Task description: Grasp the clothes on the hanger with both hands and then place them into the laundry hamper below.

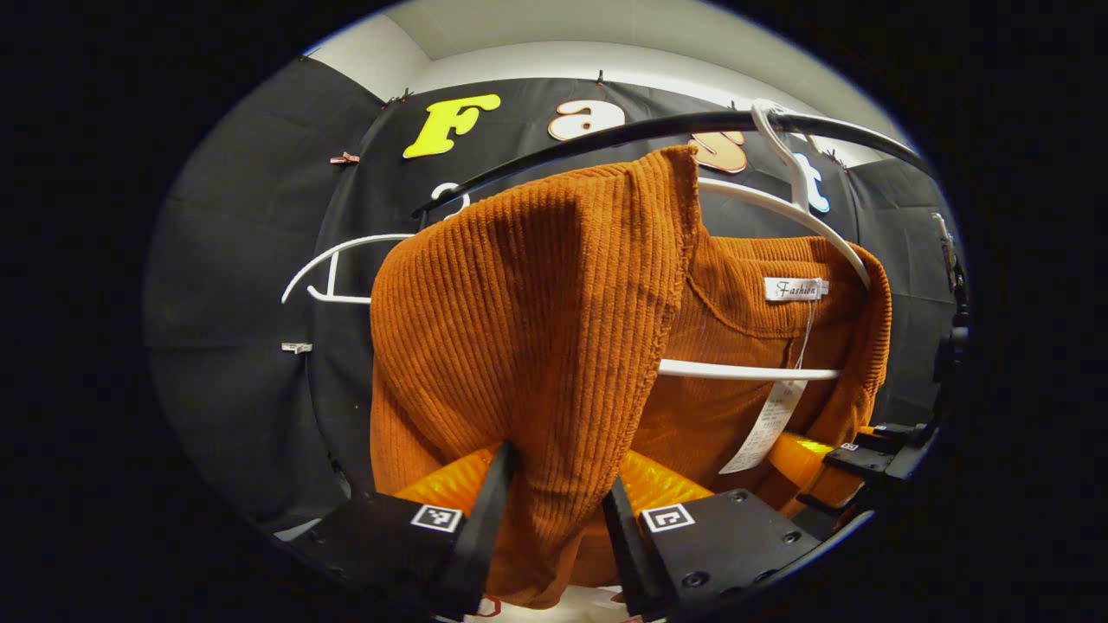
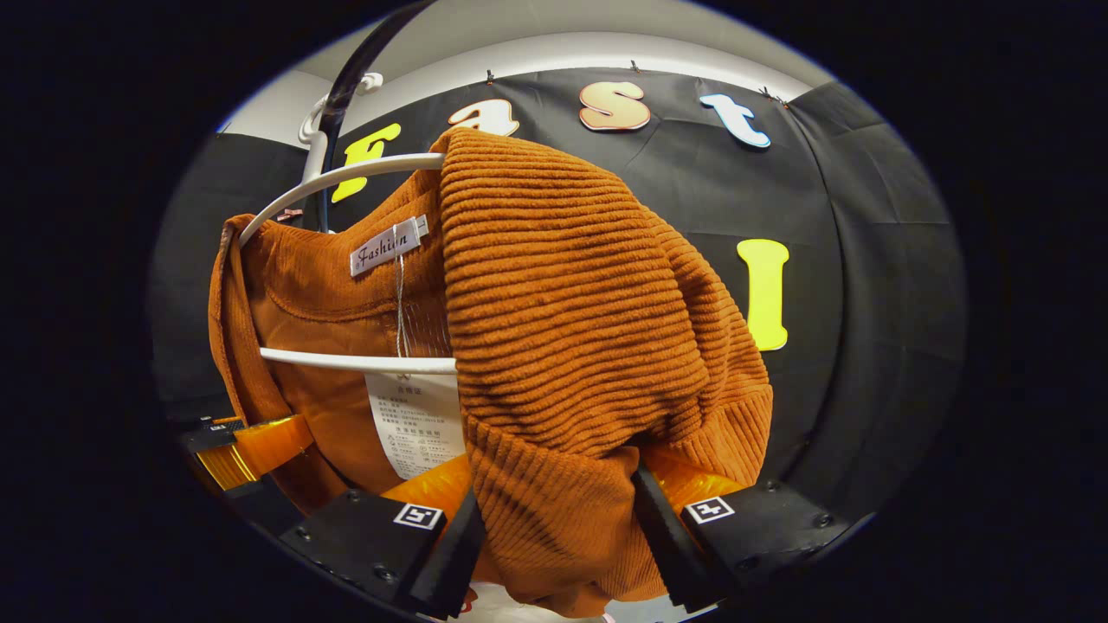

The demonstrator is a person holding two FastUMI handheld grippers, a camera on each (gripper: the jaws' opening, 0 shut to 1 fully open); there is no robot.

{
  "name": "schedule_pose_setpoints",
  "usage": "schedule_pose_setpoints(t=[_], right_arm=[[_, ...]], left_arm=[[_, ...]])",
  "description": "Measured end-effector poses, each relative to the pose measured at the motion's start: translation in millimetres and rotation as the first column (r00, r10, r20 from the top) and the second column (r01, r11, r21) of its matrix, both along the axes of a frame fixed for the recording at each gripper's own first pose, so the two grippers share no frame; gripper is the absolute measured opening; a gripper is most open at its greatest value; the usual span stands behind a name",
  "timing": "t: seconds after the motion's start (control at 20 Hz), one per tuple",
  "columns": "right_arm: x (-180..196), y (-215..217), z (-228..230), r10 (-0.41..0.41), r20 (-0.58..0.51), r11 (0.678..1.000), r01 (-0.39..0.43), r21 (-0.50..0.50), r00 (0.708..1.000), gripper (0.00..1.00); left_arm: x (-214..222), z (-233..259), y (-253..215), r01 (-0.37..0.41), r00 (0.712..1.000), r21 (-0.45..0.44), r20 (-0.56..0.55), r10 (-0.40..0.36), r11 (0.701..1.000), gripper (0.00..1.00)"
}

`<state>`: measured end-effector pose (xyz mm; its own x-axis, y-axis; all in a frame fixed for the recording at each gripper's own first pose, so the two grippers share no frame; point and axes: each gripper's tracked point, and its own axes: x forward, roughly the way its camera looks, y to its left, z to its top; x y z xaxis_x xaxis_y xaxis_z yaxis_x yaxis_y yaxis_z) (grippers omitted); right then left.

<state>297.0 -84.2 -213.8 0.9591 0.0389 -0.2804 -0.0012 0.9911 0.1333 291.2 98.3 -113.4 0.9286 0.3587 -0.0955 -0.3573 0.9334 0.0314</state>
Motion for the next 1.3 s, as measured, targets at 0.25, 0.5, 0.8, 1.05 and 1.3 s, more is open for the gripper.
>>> schedule_pose_setpoints(t=[0.25,0.5,0.8,1.05,1.3], right_arm=[[9,-9,0,0.065,-0.004,0.998,-0.065,-0.004,0.998,0.26],[-4,-42,9,0.076,0.021,0.996,-0.075,-0.049,0.997,0.18],[-11,-87,34,-0.052,0.07,0.998,0.054,-0.019,0.996,0.22],[-11,-107,57,-0.078,0.114,0.995,0.085,-0.061,0.99,0.22],[-6,-126,83,-0.094,0.16,0.993,0.104,-0.057,0.983,0.2]], left_arm=[[-10,8,25,-0.071,0.997,-0.009,-0.01,0.07,0.997,0.05],[-46,33,53,-0.164,0.986,0.013,0.007,0.164,0.986,0.05],[-74,72,83,-0.239,0.971,0.136,0.041,0.235,0.962,0.05],[-98,109,103,-0.288,0.958,0.256,0.093,0.273,0.923,0.05],[-93,135,109,-0.268,0.962,0.277,0.13,0.24,0.923,0.04]])
